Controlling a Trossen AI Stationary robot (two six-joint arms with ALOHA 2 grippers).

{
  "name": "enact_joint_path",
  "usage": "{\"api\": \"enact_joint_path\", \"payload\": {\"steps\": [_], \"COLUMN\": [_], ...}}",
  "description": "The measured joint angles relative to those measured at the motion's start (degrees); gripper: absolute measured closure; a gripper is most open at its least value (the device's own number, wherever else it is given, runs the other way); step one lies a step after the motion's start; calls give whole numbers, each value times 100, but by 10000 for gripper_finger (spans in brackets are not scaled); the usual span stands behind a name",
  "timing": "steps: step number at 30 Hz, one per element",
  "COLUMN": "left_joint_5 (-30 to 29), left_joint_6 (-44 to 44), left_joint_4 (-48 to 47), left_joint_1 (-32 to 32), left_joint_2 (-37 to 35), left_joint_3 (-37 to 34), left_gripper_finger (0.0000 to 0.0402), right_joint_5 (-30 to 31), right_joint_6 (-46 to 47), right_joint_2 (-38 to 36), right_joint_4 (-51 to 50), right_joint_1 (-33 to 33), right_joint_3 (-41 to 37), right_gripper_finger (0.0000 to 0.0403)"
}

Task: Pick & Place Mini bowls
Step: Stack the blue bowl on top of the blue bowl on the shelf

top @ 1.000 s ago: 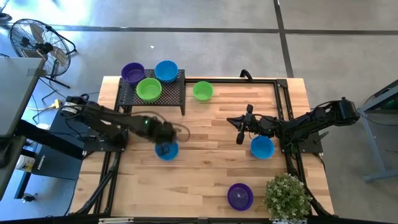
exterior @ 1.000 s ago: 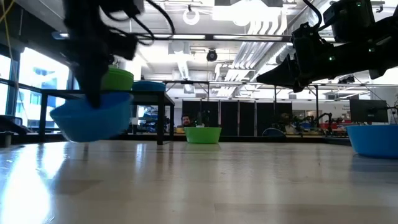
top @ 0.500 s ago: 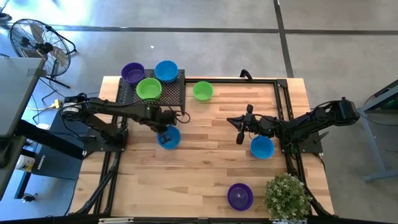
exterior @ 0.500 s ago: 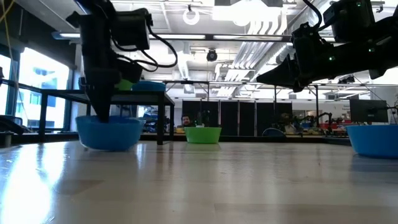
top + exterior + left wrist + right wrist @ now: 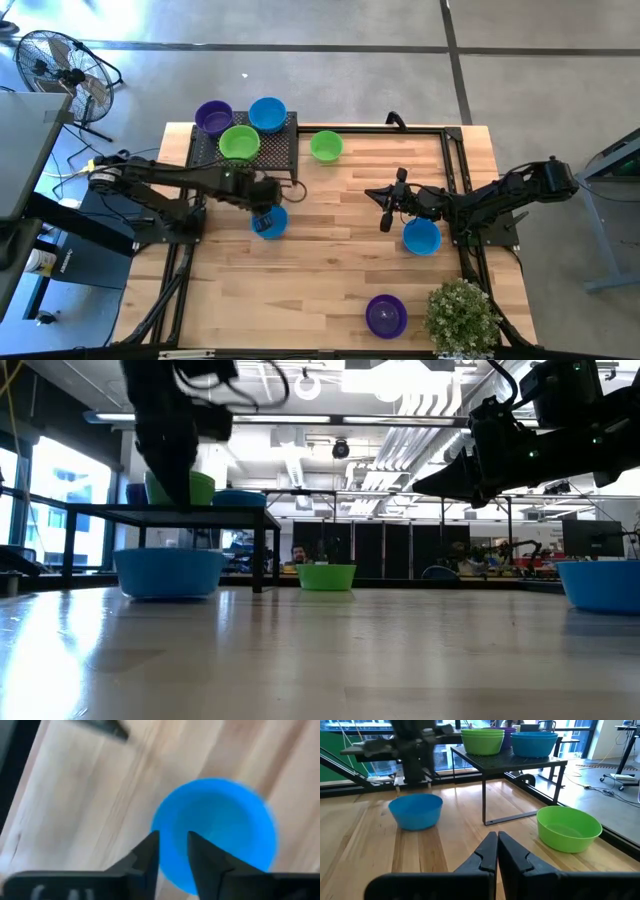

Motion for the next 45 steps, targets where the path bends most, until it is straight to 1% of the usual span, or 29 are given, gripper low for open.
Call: {"api": "enact_joint_path", "payload": {"steps": [4, 6, 9, 11, 13, 15, 18, 25, 28, 31, 34, 37, 40, 44, 45], "left_joint_5": [-132, -113, -117, -195, -274, -254, -72, -84, -62, 30, -35, -50, -56, -57, -56], "left_joint_6": [-104, -157, -186, -315, -477, -631, -733, -722, -721, -654, -603, -491, -460, -299, -262], "left_joint_4": [632, 875, 1041, 1143, 1054, 1052, 1024, 847, 838, 915, 877, 910, 886, 847, 824], "left_joint_1": [-732, -1093, -1547, -1719, -1809, -1809, -1801, -1803, -1803, -1803, -1801, -1801, -1799, -1799, -1799], "left_joint_2": [-118, -118, -65, 99, 209, 306, 554, 1022, 1178, 1392, 1601, 1806, 2009, 2031, 2015], "left_joint_3": [-127, -167, -171, -171, -185, -182, -182, -182, -182, -181, -182, -182, -182, -133, -69], "left_gripper_finger": [378, 395, 380, 368, 355, 340, 312, 243, 229, 229, 238, 261, 301, 377, 389], "right_joint_5": [0, 0, 0, 1, 2, 1, 0, 0, 0, 0, -2, 0, 0, 0, 0], "right_joint_6": [0, 0, 0, 0, 4, 26, 35, 42, 42, 42, 42, 42, 42, 42, 42], "right_joint_2": [0, 0, 0, 0, 0, 0, 0, 0, 0, 0, 0, 0, 0, 0, 0], "right_joint_4": [0, 0, 1, 2, 12, 24, 48, 48, 46, 46, 46, 46, 46, 46, 46], "right_joint_1": [-2, 0, 0, -1, -1, -1, -1, 0, -2, -1, -1, -2, -1, -1, 0], "right_joint_3": [0, 0, 0, 0, 0, 0, 0, 0, 0, 0, 0, 0, 0, 0, 0], "right_gripper_finger": [401, 402, 401, 401, 402, 402, 401, 401, 402, 401, 402, 401, 402, 401, 401]}}
